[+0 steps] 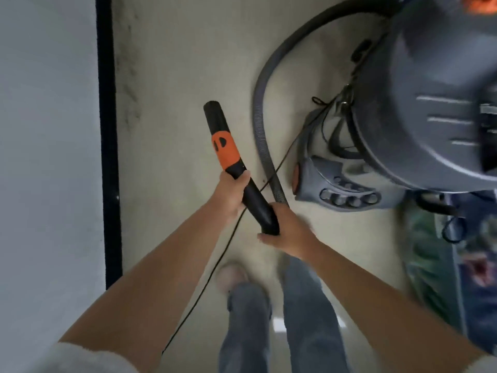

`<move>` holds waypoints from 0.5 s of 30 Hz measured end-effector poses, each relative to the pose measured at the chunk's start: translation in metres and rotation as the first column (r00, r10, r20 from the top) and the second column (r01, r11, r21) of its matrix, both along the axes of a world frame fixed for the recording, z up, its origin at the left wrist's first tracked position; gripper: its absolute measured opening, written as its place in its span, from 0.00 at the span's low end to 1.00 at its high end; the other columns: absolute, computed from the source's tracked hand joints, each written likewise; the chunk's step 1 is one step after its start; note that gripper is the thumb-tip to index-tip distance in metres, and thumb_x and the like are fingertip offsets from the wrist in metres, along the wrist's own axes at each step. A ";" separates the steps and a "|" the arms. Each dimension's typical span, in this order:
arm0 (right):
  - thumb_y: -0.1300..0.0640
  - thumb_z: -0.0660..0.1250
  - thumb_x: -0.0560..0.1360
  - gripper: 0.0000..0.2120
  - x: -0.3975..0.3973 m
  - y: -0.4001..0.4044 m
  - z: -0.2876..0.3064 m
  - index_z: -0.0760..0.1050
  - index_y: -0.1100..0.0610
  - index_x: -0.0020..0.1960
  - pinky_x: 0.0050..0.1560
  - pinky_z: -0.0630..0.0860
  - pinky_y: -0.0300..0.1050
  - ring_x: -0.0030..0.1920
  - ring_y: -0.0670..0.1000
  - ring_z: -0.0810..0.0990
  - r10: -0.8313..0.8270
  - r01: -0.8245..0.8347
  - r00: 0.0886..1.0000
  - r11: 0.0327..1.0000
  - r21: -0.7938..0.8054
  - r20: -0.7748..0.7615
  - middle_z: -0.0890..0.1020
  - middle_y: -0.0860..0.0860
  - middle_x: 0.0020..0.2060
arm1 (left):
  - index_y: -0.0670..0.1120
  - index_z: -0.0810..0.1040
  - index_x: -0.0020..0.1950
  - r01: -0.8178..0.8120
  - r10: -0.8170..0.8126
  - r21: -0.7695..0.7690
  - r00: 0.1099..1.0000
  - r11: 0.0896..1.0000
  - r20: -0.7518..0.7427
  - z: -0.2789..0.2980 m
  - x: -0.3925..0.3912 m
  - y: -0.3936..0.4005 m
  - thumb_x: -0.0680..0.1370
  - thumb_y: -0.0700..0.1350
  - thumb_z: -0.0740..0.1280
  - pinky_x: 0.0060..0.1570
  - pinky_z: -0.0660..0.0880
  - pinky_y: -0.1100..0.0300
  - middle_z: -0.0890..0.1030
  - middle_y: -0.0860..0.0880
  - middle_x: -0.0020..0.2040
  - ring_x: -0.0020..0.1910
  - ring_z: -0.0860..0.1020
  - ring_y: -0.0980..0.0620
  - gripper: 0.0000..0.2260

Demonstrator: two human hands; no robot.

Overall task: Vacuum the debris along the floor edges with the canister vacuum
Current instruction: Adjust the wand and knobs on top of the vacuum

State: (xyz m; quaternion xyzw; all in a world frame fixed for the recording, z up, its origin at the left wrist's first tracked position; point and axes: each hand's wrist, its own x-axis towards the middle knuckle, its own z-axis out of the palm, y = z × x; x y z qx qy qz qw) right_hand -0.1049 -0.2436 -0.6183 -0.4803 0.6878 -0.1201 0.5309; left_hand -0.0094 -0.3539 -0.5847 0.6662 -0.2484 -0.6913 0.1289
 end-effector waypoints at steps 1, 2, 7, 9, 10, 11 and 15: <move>0.53 0.70 0.72 0.20 0.009 0.000 -0.013 0.68 0.60 0.58 0.43 0.70 0.45 0.47 0.54 0.75 0.004 -0.003 0.999 1.000 0.023 -0.041 0.74 0.54 0.49 | 0.39 0.63 0.68 -0.005 0.005 0.005 1.000 1.000 -0.020 -0.013 0.010 0.003 0.81 0.41 0.58 0.54 0.71 0.54 0.72 0.41 0.58 0.56 0.73 0.45 0.16; 0.53 0.68 0.73 0.19 0.017 0.001 -0.026 0.68 0.61 0.58 0.44 0.71 0.46 0.47 0.56 0.76 0.001 0.004 0.996 0.999 0.052 -0.091 0.75 0.55 0.49 | 0.38 0.62 0.69 -0.015 0.016 0.010 1.000 1.000 -0.027 -0.028 0.021 0.006 0.81 0.42 0.58 0.55 0.71 0.55 0.72 0.40 0.60 0.58 0.73 0.44 0.18; 0.53 0.67 0.75 0.20 0.025 0.033 -0.107 0.66 0.63 0.60 0.47 0.74 0.47 0.50 0.58 0.78 -0.064 0.117 0.977 0.959 0.259 -0.205 0.77 0.59 0.51 | 0.42 0.64 0.71 0.182 -0.180 0.021 0.941 0.983 0.285 -0.128 0.094 0.034 0.80 0.47 0.61 0.61 0.70 0.52 0.72 0.39 0.65 0.57 0.73 0.45 0.21; 0.54 0.67 0.75 0.21 0.022 0.055 -0.137 0.66 0.62 0.62 0.47 0.73 0.46 0.51 0.58 0.77 0.010 0.063 0.974 0.947 0.315 -0.224 0.77 0.59 0.52 | 0.40 0.65 0.70 0.324 -0.323 0.071 0.849 0.943 0.418 -0.174 0.116 0.057 0.80 0.45 0.61 0.61 0.69 0.54 0.74 0.39 0.64 0.61 0.73 0.42 0.20; 0.54 0.67 0.75 0.21 0.021 0.067 -0.150 0.66 0.62 0.62 0.47 0.73 0.45 0.51 0.57 0.77 0.051 0.032 0.973 0.937 0.348 -0.227 0.77 0.58 0.52 | 0.38 0.66 0.69 0.382 -0.383 0.096 0.808 0.919 0.449 -0.198 0.123 0.068 0.79 0.44 0.61 0.61 0.68 0.55 0.75 0.38 0.62 0.61 0.73 0.41 0.19; 0.53 0.67 0.75 0.20 0.020 0.078 -0.163 0.66 0.62 0.62 0.47 0.73 0.45 0.51 0.57 0.77 0.086 0.009 0.969 0.924 0.383 -0.231 0.77 0.57 0.52 | 0.38 0.67 0.68 0.440 -0.445 0.125 0.767 0.889 0.462 -0.219 0.125 0.079 0.79 0.43 0.61 0.60 0.68 0.57 0.76 0.38 0.61 0.61 0.73 0.41 0.19; 0.52 0.66 0.75 0.18 0.006 0.110 -0.214 0.66 0.61 0.58 0.44 0.73 0.45 0.44 0.55 0.76 0.115 0.050 0.947 0.870 0.490 -0.301 0.74 0.53 0.44 | 0.40 0.66 0.69 0.636 -0.656 0.224 0.600 0.738 0.459 -0.288 0.108 0.104 0.80 0.44 0.58 0.61 0.66 0.57 0.71 0.39 0.65 0.65 0.69 0.42 0.18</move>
